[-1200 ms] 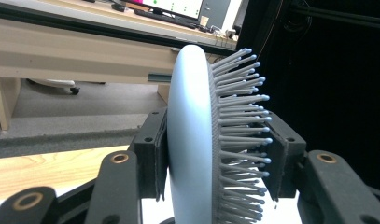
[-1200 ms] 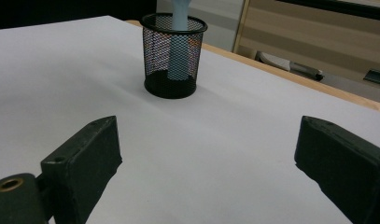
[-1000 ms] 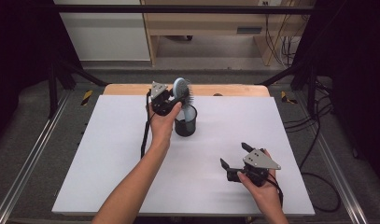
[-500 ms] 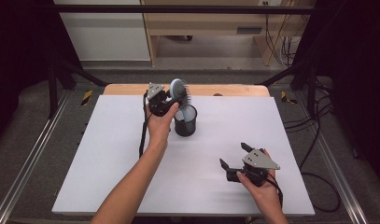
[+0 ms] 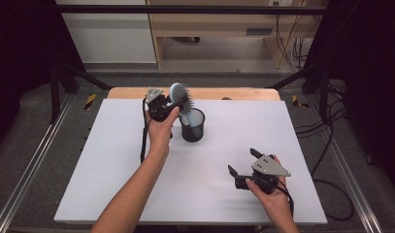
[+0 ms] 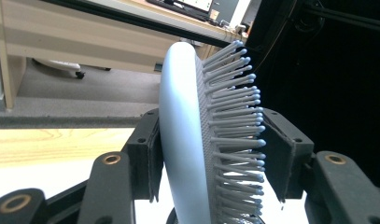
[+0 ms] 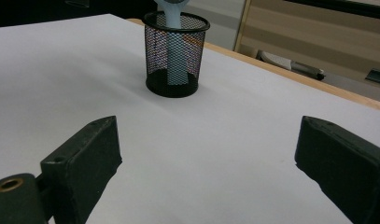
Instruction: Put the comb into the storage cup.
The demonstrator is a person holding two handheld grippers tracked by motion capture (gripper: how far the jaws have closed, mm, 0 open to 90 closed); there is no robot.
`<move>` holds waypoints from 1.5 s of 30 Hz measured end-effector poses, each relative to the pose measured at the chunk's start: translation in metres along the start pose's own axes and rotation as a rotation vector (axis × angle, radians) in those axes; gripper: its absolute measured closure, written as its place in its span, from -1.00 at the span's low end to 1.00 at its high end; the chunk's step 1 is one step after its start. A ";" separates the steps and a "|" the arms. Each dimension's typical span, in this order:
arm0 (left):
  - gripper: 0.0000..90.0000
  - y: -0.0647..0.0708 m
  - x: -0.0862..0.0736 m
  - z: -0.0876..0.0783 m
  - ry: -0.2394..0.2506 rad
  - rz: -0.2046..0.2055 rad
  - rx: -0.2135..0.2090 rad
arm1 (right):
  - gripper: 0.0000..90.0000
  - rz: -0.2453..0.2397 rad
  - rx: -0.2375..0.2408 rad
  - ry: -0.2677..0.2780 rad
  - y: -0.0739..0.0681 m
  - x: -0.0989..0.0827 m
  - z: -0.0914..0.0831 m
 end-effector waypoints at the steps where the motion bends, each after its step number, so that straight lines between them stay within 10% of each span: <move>1: 0.00 -0.001 0.000 0.000 0.000 -0.003 0.000 | -0.84 0.000 0.000 0.000 0.000 0.000 0.000; 32: -0.09 -0.020 -0.002 -0.009 -0.029 -0.016 0.032 | -0.85 0.000 -0.014 -0.006 0.001 -0.001 0.001; 45: -0.54 -0.017 0.001 -0.013 -0.038 0.069 0.032 | -0.85 0.006 -0.001 -0.018 -0.002 -0.004 0.005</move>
Point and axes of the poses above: each handheld gripper's, and its own axes: z roughly forward along the jaws, x roughly out of its top, y roughly to its right, the point moved 10 cm from there along z, roughly forward along the jaws, and after that the axes turned 5 degrees about -x, right-handed, at the moved point
